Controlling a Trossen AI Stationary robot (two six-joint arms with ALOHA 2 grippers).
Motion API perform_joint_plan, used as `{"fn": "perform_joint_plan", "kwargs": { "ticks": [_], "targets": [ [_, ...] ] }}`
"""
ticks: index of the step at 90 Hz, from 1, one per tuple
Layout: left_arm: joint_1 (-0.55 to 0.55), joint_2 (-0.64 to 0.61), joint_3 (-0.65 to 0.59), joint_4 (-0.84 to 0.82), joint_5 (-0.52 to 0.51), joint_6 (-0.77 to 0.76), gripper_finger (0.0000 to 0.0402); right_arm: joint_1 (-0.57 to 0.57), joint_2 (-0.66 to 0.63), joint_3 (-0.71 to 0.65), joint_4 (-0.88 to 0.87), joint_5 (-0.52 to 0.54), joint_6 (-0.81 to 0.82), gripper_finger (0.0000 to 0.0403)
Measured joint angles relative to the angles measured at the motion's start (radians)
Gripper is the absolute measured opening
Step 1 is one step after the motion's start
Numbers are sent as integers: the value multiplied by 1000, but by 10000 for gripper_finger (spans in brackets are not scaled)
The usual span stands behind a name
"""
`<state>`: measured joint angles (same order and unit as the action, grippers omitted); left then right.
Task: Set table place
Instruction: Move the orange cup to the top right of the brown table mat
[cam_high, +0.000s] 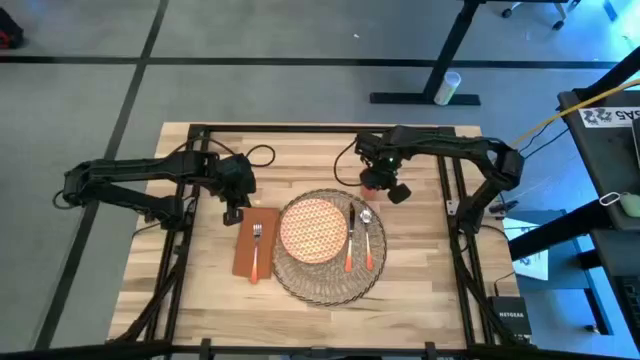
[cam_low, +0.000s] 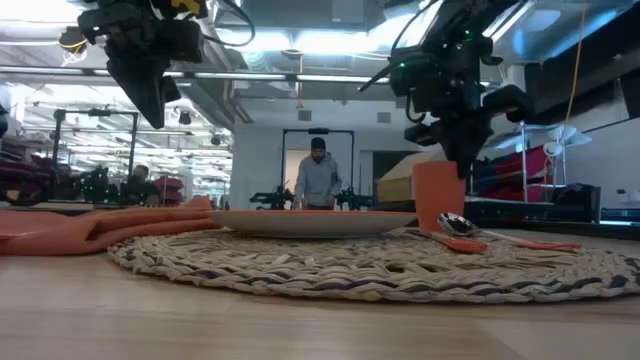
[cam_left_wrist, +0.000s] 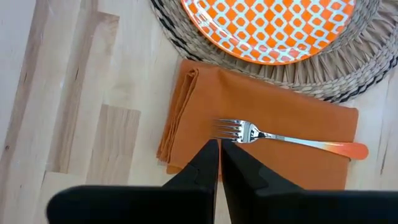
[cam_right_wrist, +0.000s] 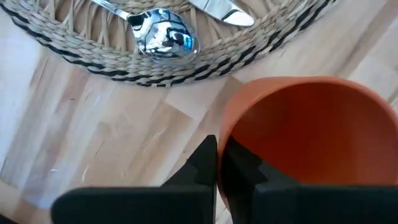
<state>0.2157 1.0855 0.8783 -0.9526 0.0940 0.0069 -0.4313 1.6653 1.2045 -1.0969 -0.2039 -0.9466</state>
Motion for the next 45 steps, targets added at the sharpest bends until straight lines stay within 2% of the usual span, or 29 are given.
{"fn": "perform_joint_plan", "kwargs": {
  "ticks": [20,45],
  "targets": [
    [0,0,0,-1,0,9,0,1,2,0,-6,-22,38,0],
    [0,0,0,0,0,9,0,70,-2,-3,-18,-56,55,0]
  ]
}}
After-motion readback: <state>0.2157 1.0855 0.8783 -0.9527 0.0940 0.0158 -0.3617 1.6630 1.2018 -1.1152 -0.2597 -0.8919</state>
